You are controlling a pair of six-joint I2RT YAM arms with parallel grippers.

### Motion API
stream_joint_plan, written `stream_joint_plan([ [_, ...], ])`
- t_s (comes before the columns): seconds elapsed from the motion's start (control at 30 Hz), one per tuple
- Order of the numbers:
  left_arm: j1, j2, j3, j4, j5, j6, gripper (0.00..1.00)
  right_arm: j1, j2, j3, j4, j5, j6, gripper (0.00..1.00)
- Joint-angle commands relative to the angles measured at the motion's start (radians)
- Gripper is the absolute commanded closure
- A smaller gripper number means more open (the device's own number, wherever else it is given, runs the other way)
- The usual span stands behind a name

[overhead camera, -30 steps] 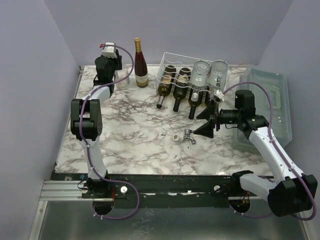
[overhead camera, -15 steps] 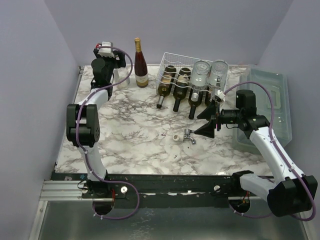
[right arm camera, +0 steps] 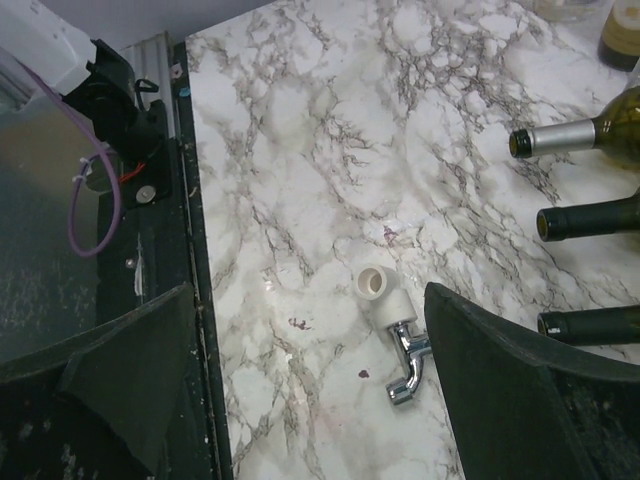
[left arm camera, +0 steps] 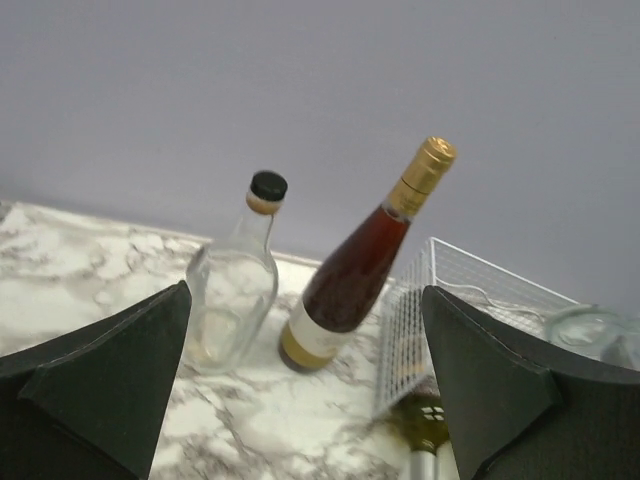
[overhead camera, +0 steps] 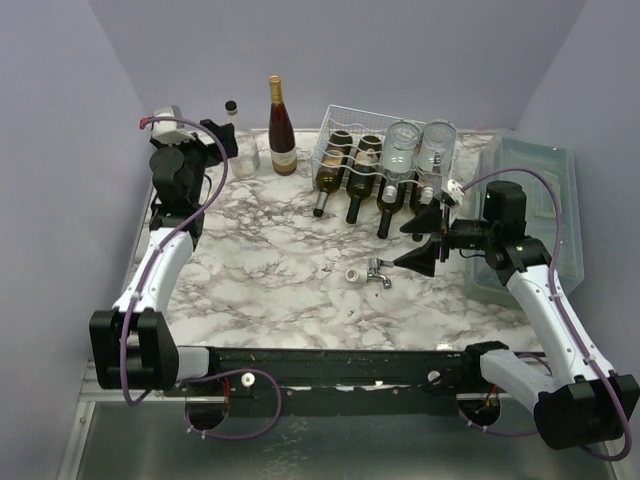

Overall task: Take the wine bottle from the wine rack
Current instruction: Place the wine bottle at the center of the board, then pick up the wine bottle from the wine rack.

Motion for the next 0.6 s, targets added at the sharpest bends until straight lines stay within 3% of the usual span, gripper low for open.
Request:
stream_joint_plan([
  [0.0,0.004,-0.196,-0.083,-0.344,0.057,-0.203,0.01,-0.008,-0.027,-0.017,0.099,-0.002,0.074,0.00],
  [0.17,0.004,-0.416,-0.158,-0.474,0.166,-0.169,0.01,-0.008,0.013,0.058,0.052,0.037,0.129,0.00],
  [0.33,0.004,-0.601,-0.238,-0.613,0.277,-0.092,0.01,-0.006,0.139,0.242,-0.176,0.122,0.090,0.00],
  [0.47,0.004,-0.699,-0.340,-0.652,0.325,-0.052,0.01,0.008,0.192,0.326,-0.194,0.278,0.171,0.02],
  [0.57,0.005,-0.733,-0.390,-0.685,0.349,-0.004,0.01,0.059,0.200,0.355,-0.146,0.493,0.257,0.04],
])
